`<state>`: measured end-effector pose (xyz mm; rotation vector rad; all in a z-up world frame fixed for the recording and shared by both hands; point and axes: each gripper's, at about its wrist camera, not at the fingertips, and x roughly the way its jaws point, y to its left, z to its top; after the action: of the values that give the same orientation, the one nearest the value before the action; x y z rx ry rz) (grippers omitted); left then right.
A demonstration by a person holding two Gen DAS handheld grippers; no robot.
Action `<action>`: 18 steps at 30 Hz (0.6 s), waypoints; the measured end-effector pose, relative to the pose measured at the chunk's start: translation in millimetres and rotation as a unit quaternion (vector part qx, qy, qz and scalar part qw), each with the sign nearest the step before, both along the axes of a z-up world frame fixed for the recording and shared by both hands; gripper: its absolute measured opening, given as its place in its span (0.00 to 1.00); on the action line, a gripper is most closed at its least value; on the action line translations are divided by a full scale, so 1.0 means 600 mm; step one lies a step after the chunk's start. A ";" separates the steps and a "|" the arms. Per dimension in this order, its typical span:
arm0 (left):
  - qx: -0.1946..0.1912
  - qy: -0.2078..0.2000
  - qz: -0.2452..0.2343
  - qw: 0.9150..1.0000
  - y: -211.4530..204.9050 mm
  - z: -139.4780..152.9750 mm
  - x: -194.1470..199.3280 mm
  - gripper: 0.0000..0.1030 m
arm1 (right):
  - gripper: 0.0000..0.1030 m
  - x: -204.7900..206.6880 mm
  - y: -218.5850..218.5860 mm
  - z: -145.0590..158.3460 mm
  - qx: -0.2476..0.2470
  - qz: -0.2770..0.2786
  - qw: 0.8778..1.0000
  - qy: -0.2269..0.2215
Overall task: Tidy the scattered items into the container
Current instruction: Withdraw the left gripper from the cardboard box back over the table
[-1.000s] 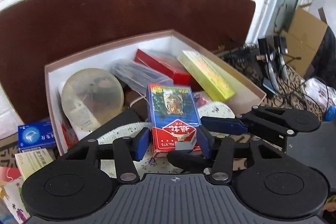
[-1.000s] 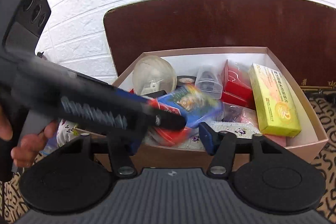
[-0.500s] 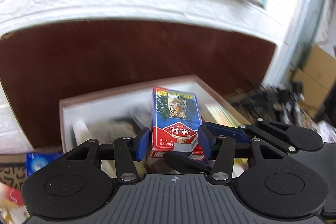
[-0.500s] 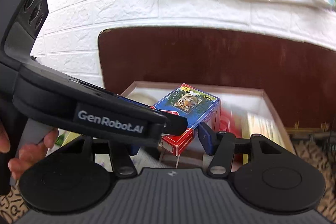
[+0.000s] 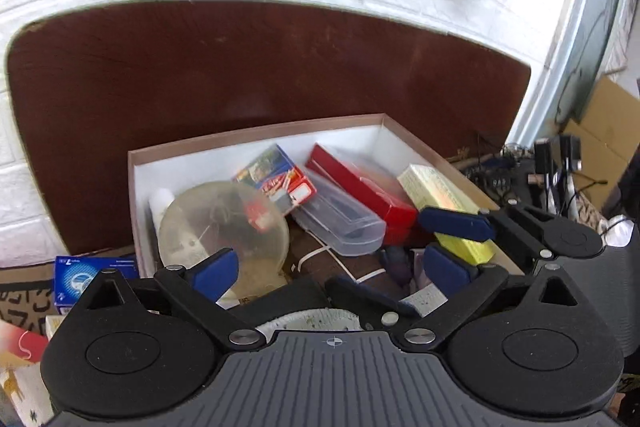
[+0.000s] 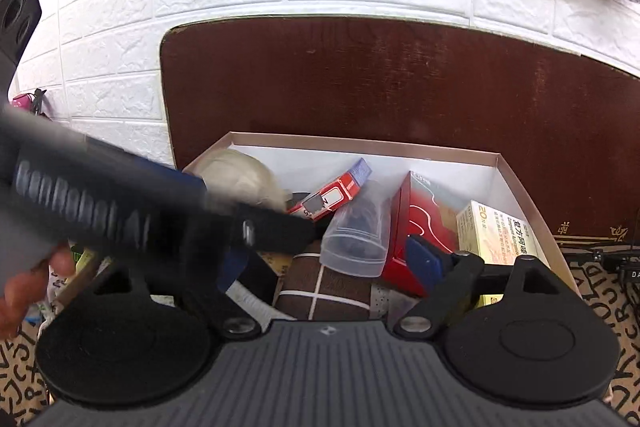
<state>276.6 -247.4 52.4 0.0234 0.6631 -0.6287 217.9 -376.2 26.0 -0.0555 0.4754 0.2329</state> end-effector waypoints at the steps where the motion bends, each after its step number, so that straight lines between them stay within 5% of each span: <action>1: -0.004 0.001 -0.001 1.000 0.005 0.004 -0.004 1.00 | 0.91 -0.003 0.006 0.005 -0.006 0.001 1.000 0.001; 11: -0.081 0.012 0.005 0.997 0.091 0.057 -0.104 1.00 | 0.99 -0.109 0.073 0.082 -0.031 0.030 0.997 -0.070; 18: -0.128 0.022 0.011 0.991 0.175 0.034 -0.211 1.00 | 1.00 -0.217 0.142 0.095 -0.037 0.077 0.990 -0.115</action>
<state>149.9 -142.5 72.6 -0.2376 0.6206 -0.6910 87.5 -290.9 82.9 -0.1893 0.2492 0.3555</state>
